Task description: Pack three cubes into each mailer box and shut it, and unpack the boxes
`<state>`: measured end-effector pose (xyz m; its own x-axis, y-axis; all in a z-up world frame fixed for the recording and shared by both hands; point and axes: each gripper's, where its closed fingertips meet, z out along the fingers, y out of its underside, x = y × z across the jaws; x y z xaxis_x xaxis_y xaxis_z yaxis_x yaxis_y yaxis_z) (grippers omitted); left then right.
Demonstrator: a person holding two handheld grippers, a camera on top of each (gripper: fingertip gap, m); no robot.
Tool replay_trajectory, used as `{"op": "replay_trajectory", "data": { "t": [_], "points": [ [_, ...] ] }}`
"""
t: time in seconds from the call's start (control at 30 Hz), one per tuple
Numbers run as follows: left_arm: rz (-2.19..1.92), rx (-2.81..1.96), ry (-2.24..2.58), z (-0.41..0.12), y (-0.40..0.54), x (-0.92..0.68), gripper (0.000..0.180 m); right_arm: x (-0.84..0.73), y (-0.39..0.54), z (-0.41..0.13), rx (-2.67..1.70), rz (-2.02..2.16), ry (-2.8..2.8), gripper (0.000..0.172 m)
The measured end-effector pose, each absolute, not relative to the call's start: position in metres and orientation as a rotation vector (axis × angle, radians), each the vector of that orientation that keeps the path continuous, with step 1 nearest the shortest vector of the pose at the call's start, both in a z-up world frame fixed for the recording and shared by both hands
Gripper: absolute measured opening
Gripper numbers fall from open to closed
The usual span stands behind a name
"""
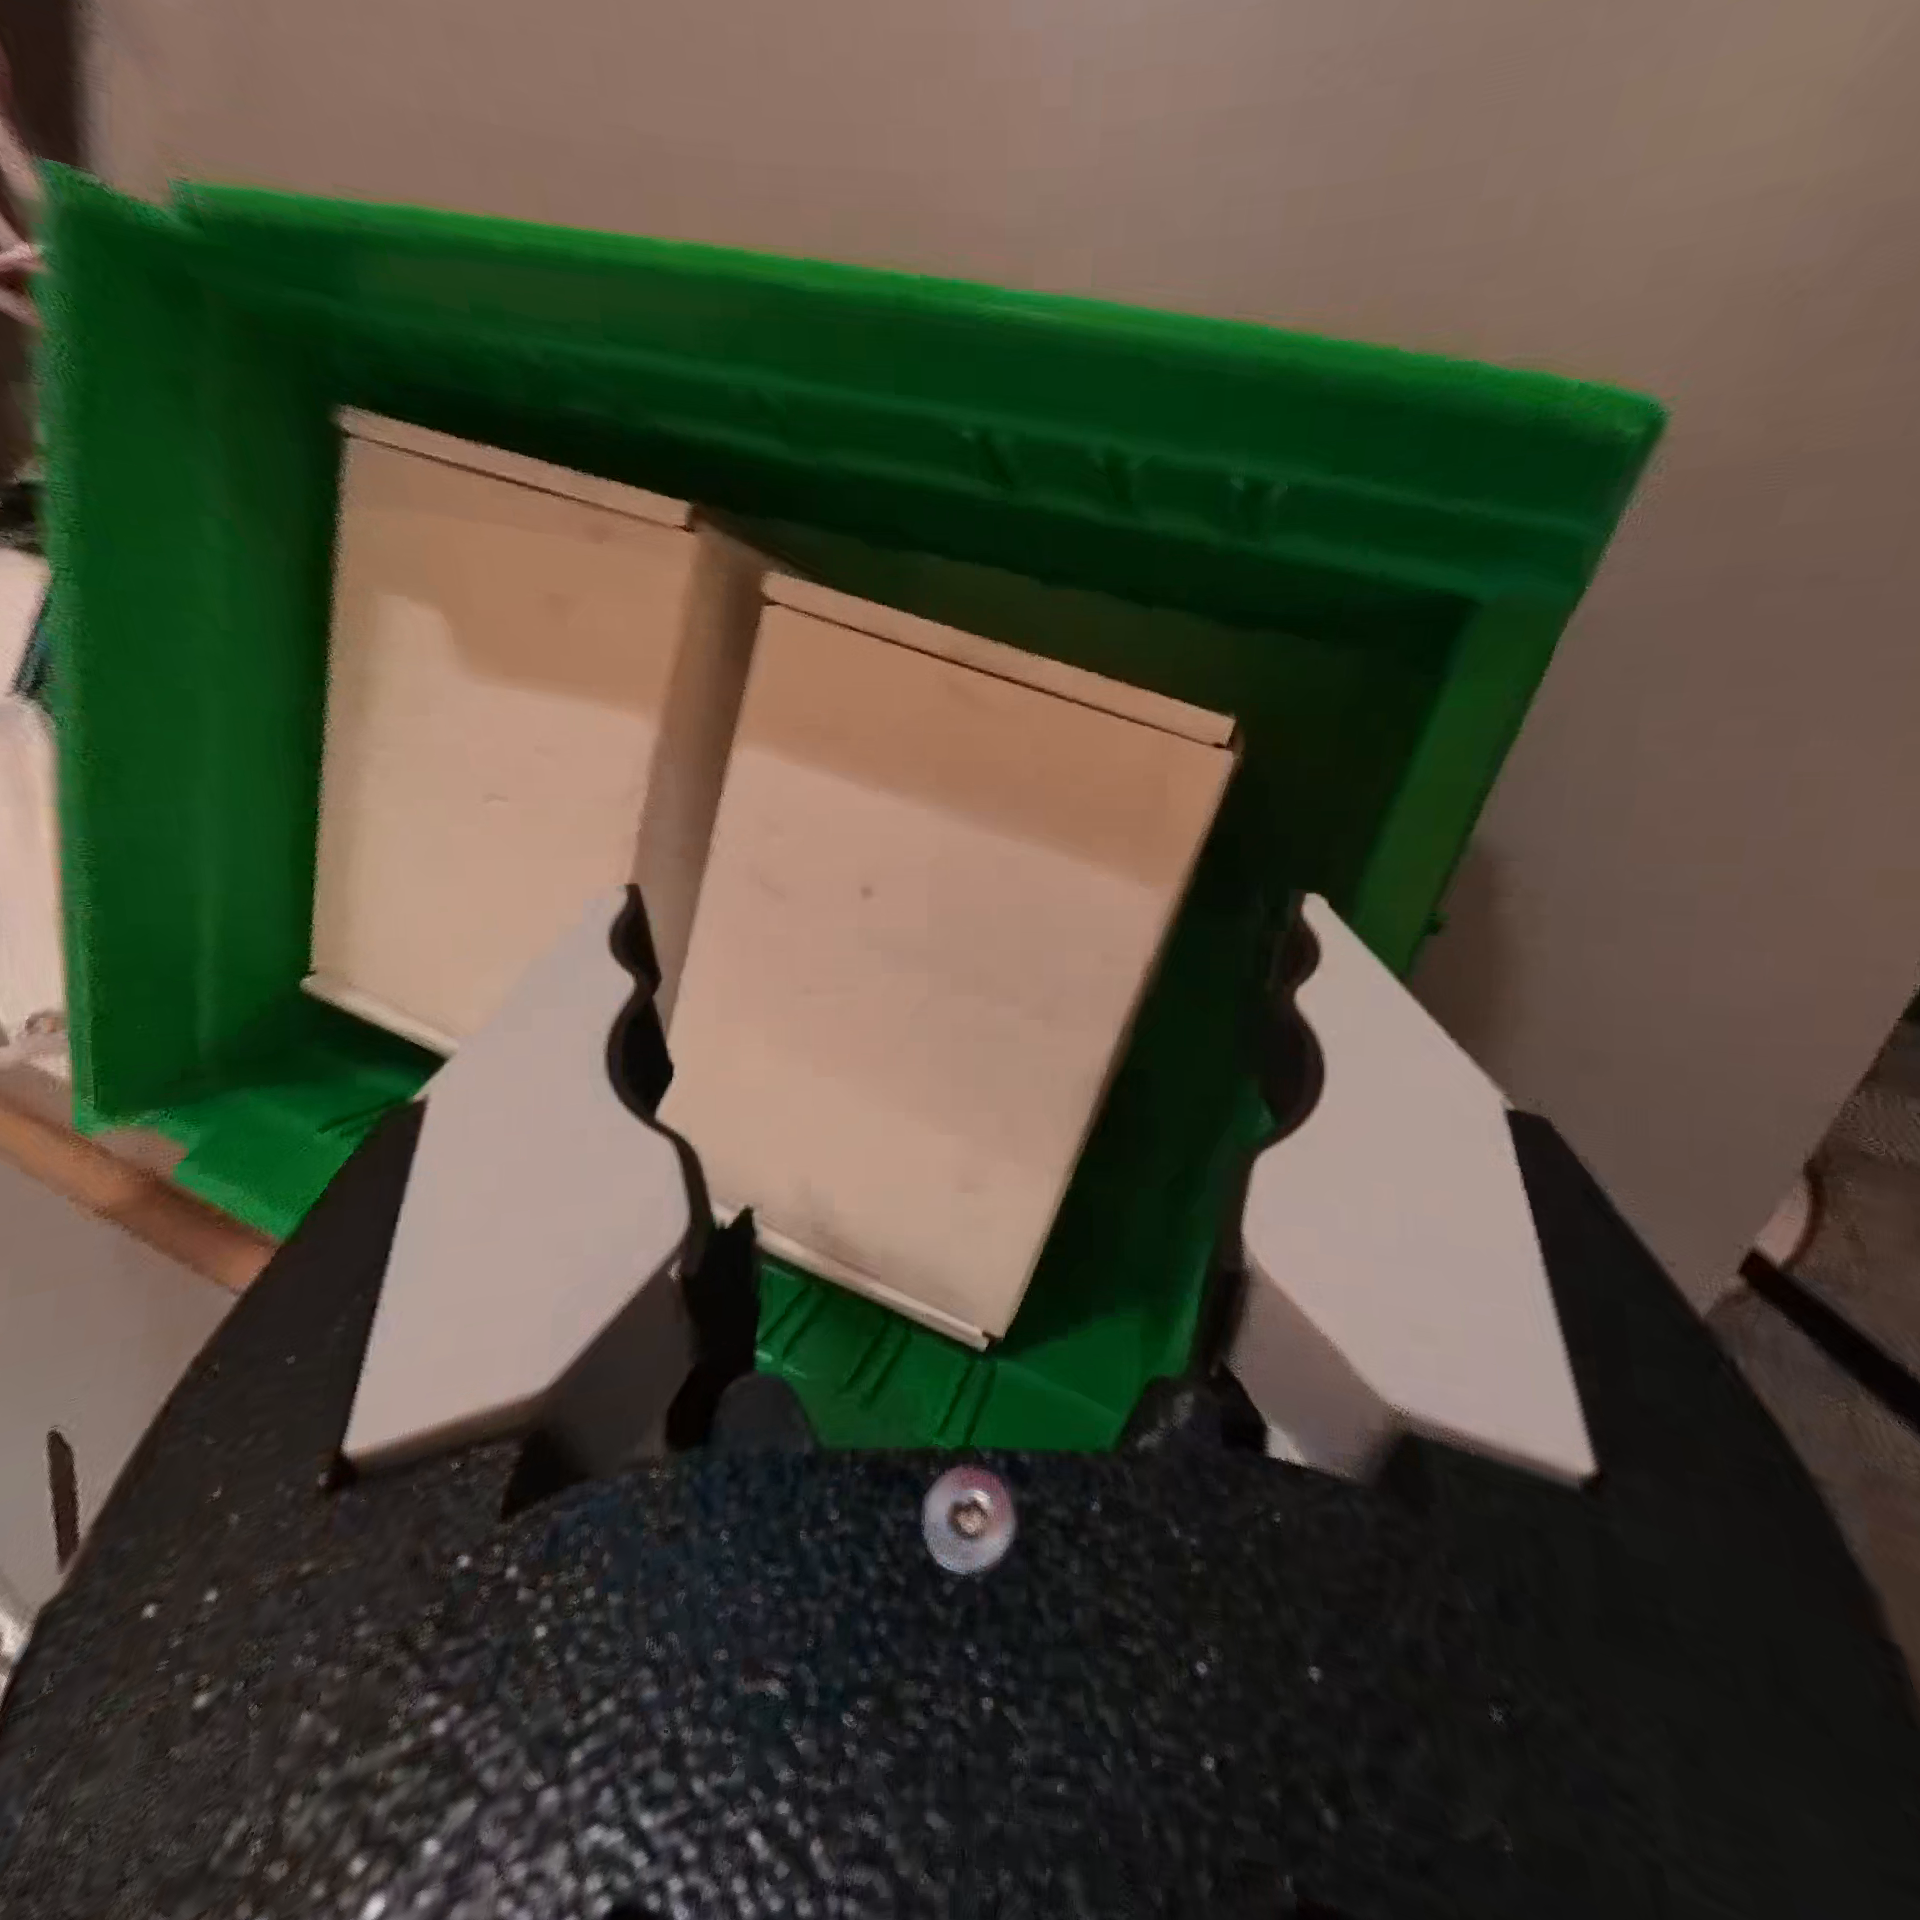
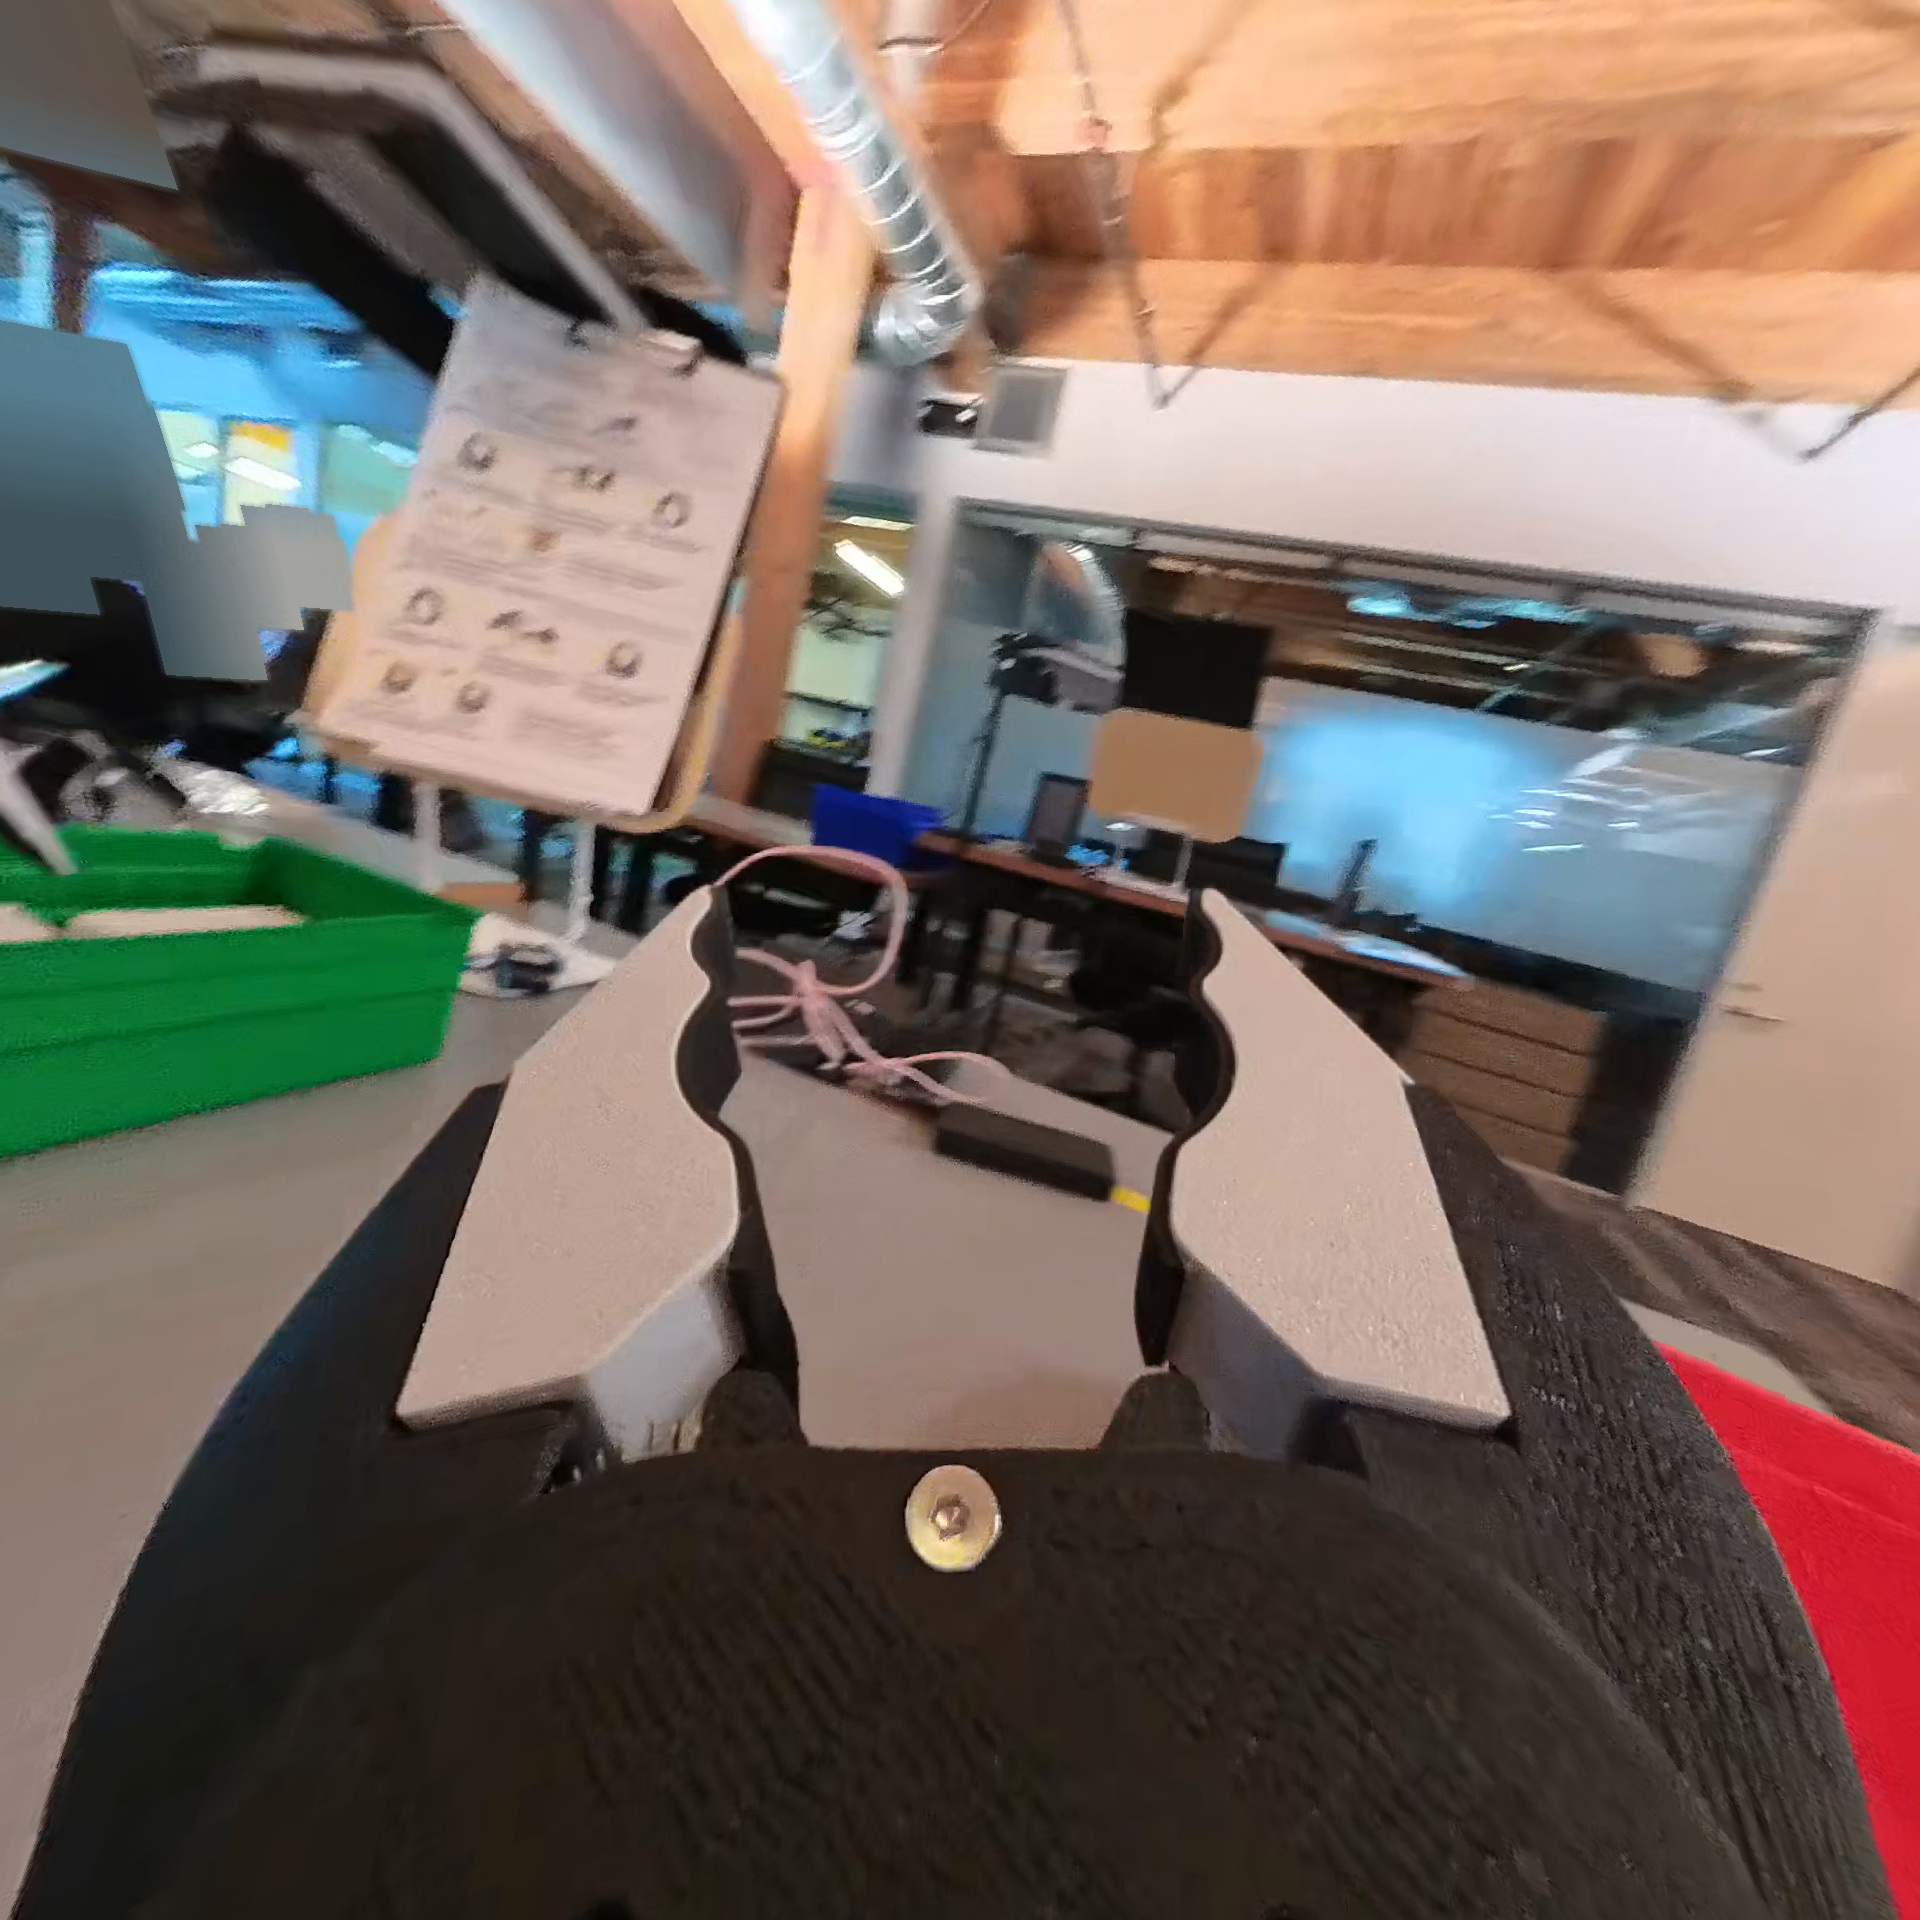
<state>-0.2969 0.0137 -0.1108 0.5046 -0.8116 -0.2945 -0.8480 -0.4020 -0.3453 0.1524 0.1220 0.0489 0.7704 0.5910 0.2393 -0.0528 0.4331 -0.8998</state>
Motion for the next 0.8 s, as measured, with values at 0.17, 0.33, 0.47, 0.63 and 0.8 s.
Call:
{"op": "replay_trajectory", "data": {
  "t": [0.17, 0.33, 0.47, 0.63, 0.8],
  "points": [
    [0.131, -2.407, 1.504, -0.141, 0.015, -0.317, 0.125, 0.089, 0.136, 0.002, -1.105, 0.487, -0.747, 0.085],
    [0.065, -2.489, 1.559, -0.156, 0.02, -0.326, 0.128, 0.068, 0.147, -0.025, -1.165, 0.514, -0.819, 0.085],
    [0.108, -2.536, 1.672, -0.168, 0.018, -0.337, 0.131, 0.068, 0.15, -0.033, -1.177, 0.525, -0.825, 0.084],
    [0.112, -2.553, 1.72, -0.17, 0.018, -0.337, 0.131, 0.061, 0.147, -0.043, -1.189, 0.532, -0.875, 0.083],
    [0.093, -2.547, 1.722, -0.18, 0.015, -0.333, 0.138, 0.056, 0.14, -0.046, -1.177, 0.538, -0.921, 0.082]
  ]
}}
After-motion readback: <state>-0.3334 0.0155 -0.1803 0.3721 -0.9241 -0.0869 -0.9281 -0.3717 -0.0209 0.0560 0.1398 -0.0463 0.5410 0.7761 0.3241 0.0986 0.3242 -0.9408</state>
